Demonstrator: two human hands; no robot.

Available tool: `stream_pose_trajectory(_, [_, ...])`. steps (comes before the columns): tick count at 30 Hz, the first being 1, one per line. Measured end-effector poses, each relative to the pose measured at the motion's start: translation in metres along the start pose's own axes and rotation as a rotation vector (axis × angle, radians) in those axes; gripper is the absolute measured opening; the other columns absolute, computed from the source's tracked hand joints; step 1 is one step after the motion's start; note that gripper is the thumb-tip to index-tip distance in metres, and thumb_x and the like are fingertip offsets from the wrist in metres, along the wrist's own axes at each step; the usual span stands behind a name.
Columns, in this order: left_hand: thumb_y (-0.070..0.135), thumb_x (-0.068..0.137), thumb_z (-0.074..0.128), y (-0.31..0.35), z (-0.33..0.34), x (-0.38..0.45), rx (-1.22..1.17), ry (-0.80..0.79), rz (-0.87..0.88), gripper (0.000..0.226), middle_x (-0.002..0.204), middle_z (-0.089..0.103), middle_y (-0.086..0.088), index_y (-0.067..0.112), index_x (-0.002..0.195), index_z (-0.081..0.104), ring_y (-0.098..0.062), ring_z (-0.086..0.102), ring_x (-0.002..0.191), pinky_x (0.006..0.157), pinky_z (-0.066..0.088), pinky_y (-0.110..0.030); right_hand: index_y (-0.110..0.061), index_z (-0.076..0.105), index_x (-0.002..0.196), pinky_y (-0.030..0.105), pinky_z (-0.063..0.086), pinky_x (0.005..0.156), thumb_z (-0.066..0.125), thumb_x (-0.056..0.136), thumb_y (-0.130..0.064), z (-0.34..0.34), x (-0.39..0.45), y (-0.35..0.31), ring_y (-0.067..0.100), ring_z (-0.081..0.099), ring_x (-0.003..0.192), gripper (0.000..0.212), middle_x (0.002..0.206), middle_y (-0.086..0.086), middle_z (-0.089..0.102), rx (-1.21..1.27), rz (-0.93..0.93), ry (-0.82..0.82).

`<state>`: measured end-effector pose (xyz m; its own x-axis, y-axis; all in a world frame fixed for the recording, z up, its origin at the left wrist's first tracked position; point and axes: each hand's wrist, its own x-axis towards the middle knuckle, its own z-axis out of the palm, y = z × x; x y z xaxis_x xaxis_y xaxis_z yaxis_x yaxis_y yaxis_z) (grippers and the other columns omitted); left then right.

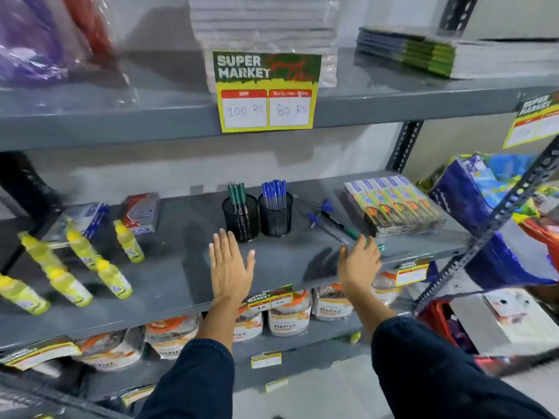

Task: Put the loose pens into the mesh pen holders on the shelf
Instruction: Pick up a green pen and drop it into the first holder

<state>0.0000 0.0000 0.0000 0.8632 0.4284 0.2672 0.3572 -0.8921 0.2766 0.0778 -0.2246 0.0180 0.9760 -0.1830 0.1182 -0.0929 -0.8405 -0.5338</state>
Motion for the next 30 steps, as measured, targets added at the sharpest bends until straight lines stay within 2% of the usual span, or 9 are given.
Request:
stream_pose_trajectory(5, [0.046, 0.095, 0.030, -0.008, 0.016, 0.013, -0.023, -0.057, -0.098, 0.071, 0.155, 0.013, -0.022, -0.002, 0.144, 0.011, -0.033, 0.009, 0.144, 0.119, 0.005, -0.043, 0.000, 0.035, 0.131, 0.052, 0.033, 0.101, 0.046, 0.095, -0.025, 0.002, 0.021, 0.005, 0.042, 0.035, 0.125, 0.046, 0.141, 0.024, 0.034, 0.031, 0.228, 0.059])
stream_pose_trajectory(12, [0.050, 0.092, 0.038, -0.010, 0.025, 0.021, -0.036, -0.139, -0.146, 0.076, 0.153, 0.018, -0.023, -0.002, 0.143, 0.016, -0.036, 0.014, 0.142, 0.118, 0.008, -0.045, 0.003, 0.038, 0.124, 0.049, 0.039, 0.098, 0.044, 0.094, -0.011, 0.006, 0.044, 0.002, 0.041, 0.039, 0.118, 0.033, 0.131, 0.025, 0.039, 0.082, 0.311, 0.060])
stream_pose_trajectory(17, [0.049, 0.091, 0.041, -0.012, 0.025, 0.022, -0.067, -0.158, -0.205, 0.077, 0.152, 0.020, -0.024, -0.003, 0.142, 0.018, -0.037, 0.015, 0.142, 0.118, 0.008, -0.046, 0.002, 0.038, 0.121, 0.048, 0.040, 0.099, 0.048, 0.088, 0.003, 0.010, 0.053, -0.001, 0.042, 0.039, 0.118, 0.034, 0.131, 0.026, 0.036, 0.091, 0.357, 0.034])
stream_pose_trajectory(23, [0.050, 0.089, 0.044, -0.012, 0.027, 0.023, -0.075, -0.161, -0.220, 0.077, 0.153, 0.021, -0.023, -0.001, 0.142, 0.019, -0.037, 0.015, 0.142, 0.118, 0.009, -0.045, 0.000, 0.041, 0.117, 0.049, 0.044, 0.093, 0.053, 0.084, 0.006, 0.010, 0.060, -0.006, 0.044, 0.044, 0.115, 0.035, 0.130, 0.025, 0.036, 0.193, 0.410, 0.044])
stream_pose_trajectory(27, [0.050, 0.090, 0.042, -0.013, 0.028, 0.023, -0.056, -0.159, -0.219, 0.076, 0.152, 0.021, -0.023, -0.001, 0.142, 0.020, -0.036, 0.016, 0.142, 0.118, 0.008, -0.045, 0.002, 0.042, 0.119, 0.047, 0.046, 0.088, 0.054, 0.087, -0.003, -0.001, 0.069, -0.020, 0.042, 0.050, 0.110, 0.034, 0.129, 0.026, 0.040, 0.284, 0.367, 0.112])
stream_pose_trajectory(30, [0.050, 0.090, 0.041, -0.013, 0.029, 0.024, -0.043, -0.149, -0.217, 0.075, 0.152, 0.022, -0.023, -0.001, 0.141, 0.022, -0.036, 0.016, 0.142, 0.118, 0.007, -0.045, 0.002, 0.048, 0.119, 0.043, 0.045, 0.087, 0.050, 0.085, -0.005, -0.011, 0.083, -0.055, 0.042, 0.053, 0.108, 0.035, 0.127, 0.026, 0.047, 0.381, 0.205, 0.104])
